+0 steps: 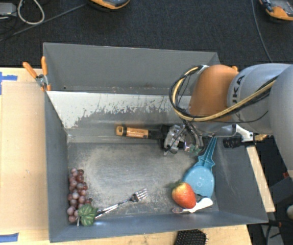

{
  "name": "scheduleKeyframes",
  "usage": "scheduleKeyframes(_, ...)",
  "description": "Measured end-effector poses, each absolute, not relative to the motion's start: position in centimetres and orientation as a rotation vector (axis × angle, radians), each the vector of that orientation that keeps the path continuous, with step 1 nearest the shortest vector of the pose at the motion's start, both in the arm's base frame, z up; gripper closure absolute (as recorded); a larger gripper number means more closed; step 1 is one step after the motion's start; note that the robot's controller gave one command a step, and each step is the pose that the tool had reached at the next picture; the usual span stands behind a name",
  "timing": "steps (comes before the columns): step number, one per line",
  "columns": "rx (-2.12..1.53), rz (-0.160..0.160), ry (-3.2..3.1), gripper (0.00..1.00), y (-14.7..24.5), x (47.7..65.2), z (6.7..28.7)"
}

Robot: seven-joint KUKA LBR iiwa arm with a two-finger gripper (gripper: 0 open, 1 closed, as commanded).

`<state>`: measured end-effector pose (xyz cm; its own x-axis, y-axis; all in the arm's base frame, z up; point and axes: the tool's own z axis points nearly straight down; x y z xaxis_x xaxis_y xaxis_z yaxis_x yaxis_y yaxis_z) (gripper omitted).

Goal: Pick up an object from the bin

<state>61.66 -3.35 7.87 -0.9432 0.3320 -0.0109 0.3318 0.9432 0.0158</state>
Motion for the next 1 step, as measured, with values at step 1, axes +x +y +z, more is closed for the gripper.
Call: scheduleKeyframes(1, 0.453, 0.019, 3.094, 1.0, -6.83, 62.08, 7.09)
